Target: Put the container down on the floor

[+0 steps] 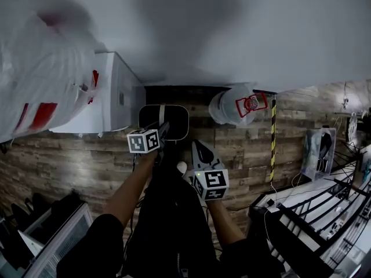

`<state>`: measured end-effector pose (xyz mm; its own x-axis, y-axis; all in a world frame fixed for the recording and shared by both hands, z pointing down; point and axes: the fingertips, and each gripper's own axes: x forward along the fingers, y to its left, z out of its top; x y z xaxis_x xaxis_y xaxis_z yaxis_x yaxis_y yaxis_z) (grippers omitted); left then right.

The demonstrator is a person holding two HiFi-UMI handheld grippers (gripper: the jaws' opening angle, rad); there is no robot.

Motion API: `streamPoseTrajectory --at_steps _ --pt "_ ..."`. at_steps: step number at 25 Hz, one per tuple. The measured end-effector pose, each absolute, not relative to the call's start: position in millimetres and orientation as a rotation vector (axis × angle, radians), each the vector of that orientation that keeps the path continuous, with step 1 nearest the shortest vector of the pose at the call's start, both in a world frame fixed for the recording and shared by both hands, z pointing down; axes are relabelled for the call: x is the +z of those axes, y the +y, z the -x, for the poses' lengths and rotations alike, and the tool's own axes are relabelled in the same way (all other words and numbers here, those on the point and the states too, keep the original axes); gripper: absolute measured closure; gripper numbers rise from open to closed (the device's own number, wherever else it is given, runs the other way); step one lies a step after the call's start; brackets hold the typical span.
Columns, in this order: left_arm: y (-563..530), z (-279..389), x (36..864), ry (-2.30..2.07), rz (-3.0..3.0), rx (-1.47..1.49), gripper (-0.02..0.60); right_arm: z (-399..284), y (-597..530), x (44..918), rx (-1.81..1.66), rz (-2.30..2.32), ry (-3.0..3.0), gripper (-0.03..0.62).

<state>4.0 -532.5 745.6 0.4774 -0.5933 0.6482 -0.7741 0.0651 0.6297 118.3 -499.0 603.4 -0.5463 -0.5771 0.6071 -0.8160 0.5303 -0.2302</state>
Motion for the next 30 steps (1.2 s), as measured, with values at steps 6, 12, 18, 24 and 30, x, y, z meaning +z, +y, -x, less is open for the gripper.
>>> streamPoseTrajectory --at_steps 6,12,18,24,30 --pt "-572 7 790 -1.243 -1.643 0.205 0.494 -106 -532 637 0.628 -1.112 -2.375 0.583" --pt "-600 21 846 -1.256 -1.615 0.165 0.494 -105 -563 691 0.614 -1.097 -2.407 0.583" --pt "-619 25 904 -1.277 -1.66 0.199 0.493 -107 -597 755 0.545 -1.092 -2.458 0.583" --pt "-638 37 967 -1.316 -1.711 0.247 0.494 -98 -638 823 0.396 -1.041 -2.55 0.583" --pt "-644 49 1026 -1.357 -1.688 0.239 0.494 -84 -656 883 0.281 -1.012 -2.598 0.583"
